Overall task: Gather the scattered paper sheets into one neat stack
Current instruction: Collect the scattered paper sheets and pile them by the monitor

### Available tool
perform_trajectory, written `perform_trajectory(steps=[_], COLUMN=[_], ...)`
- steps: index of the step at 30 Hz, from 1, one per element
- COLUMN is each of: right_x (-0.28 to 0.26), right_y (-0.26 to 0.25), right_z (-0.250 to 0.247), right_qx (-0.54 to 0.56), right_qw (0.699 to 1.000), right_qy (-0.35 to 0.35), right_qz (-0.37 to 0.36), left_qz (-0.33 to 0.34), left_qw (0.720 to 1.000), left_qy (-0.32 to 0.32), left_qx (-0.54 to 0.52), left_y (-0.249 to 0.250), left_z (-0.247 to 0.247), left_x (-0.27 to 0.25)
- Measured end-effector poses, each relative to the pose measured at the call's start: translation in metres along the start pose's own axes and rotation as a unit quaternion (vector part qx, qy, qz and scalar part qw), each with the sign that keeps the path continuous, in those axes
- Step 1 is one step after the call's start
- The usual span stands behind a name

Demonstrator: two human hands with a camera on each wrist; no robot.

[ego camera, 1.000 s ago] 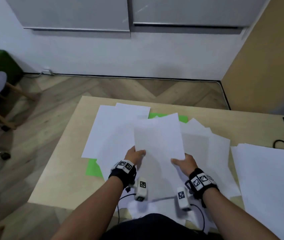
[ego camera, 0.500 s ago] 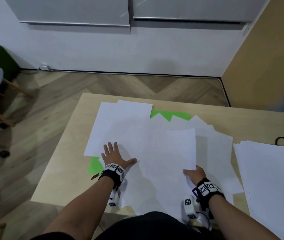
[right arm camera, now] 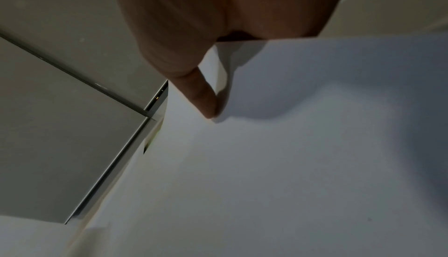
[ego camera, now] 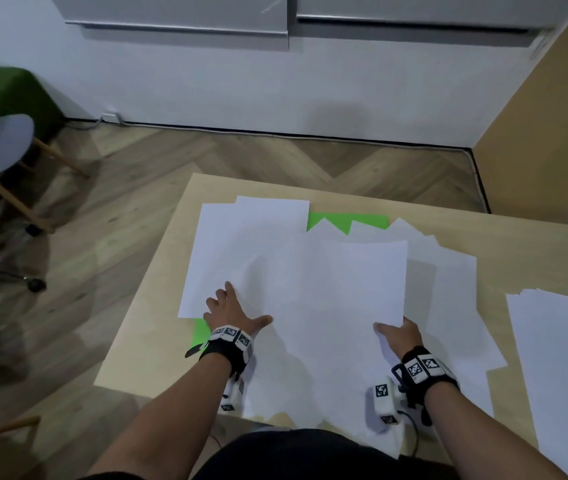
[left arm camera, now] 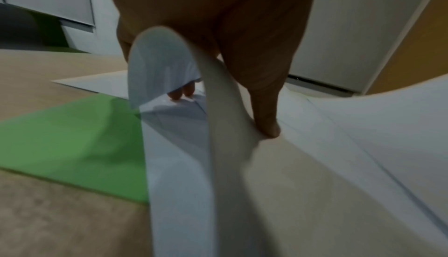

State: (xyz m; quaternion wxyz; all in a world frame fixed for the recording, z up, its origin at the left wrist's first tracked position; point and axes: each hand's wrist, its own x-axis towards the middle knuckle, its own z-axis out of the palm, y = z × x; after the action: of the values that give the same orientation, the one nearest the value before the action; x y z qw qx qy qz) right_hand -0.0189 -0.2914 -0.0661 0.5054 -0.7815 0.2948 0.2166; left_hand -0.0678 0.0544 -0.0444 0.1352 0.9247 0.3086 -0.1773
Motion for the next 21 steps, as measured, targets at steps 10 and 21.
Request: perform_trajectory(steps=[10,21], right_x=[-0.029,-0.021], right_y=[-0.008,-0.007], right_z=[0.007,0.016], right_qx=[0.019,-0.039], right_qw=[1.000,0.998], right_qy=[-0.008,-0.024], right_qz=[-0.018,-0.033], left_qz=[0.027,0.043], left_qw=[0.977,0.863], left_qy=[-0.029,0.093], left_qx=[-0.209,-0.494], left_y=[-0.013,-0.034], left_z=[-0.014,-0.112], left_x=[0.017,0.053])
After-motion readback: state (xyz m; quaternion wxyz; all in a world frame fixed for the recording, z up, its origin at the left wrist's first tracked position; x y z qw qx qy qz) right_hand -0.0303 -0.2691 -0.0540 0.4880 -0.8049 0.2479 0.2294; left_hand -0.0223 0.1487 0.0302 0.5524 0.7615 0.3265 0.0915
